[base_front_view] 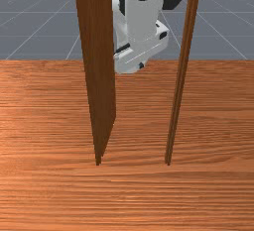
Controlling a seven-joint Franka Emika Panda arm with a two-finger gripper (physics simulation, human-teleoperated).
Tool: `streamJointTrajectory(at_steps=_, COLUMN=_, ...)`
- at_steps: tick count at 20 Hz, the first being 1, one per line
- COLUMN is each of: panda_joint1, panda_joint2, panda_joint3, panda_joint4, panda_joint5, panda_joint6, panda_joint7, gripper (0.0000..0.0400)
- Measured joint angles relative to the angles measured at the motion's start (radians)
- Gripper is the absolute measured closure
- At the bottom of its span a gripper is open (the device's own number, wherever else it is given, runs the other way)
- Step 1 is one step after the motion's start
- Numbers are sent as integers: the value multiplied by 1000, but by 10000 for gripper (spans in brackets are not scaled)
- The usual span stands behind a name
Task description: Open the door
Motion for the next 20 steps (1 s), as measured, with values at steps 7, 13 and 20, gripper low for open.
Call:
streamJointTrajectory(at_steps=7, panda_joint1=89, panda_joint2=100, panda_joint3=15, panda_joint4=123, panda_joint5=139, panda_joint6=50, panda_joint7=397, gripper=400)
streamJointTrajectory(at_steps=13, panda_joint1=33, panda_joint2=156, panda_joint3=-23, panda_joint4=224, panda_joint5=63, panda_joint6=-44, panda_joint7=237, gripper=400)
streamJointTrajectory(at_steps=20, panda_joint1=-47, panda_joint2=166, panda_joint3=-76, panda_joint4=248, panda_joint5=-41, panda_joint6=-76, panda_joint7=28, gripper=400)
